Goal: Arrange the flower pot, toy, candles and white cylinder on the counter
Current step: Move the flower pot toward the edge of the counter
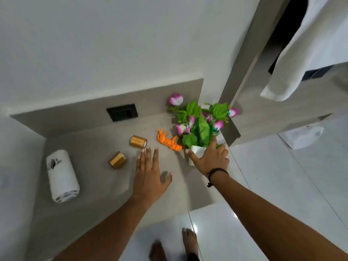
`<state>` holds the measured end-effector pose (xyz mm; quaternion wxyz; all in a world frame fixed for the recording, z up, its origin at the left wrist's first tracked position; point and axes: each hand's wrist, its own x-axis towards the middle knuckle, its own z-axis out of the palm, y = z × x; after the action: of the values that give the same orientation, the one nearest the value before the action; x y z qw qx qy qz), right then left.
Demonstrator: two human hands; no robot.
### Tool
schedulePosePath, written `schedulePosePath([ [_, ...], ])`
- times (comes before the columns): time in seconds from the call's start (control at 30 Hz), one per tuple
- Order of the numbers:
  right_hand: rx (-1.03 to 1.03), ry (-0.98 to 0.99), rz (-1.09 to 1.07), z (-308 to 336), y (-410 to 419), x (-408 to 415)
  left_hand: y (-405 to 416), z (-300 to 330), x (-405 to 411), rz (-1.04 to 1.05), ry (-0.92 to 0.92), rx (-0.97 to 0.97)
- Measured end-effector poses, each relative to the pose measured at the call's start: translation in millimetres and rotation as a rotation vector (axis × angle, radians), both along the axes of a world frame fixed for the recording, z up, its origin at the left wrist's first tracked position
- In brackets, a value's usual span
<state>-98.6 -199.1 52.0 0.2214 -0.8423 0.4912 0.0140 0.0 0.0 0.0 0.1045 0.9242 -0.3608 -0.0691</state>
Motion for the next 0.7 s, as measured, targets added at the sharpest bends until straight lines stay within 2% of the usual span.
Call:
schedulePosePath([
  [0.13,0.155,-0.179,-0.109,-46.1,2.1,-3.7,17.0,-51.7,-11.9,0.042,0.023,0.107],
  [0.23,0.136,-0.33,-0.122,-68.7,0.2,-2.0,26.5,-76.0,-16.8,0.027,0.012,0.137],
  [0.37,0.067,-0.537,-0.176,-86.9,-9.6,1.2,28.4,-88.6,-15.5,0.026,-0.022,0.124],
  [0.53,0.14,-0.77,-0.268,-101.9,-27.9,16.6,30.5,-95.1,-16.3,0.032,-0.057,0.088],
  [0.7,0.16,-0.906,-0.309,-117.6,-49.3,54.5,30.3,-102.7,-13.9,0.035,-0.075,0.073],
])
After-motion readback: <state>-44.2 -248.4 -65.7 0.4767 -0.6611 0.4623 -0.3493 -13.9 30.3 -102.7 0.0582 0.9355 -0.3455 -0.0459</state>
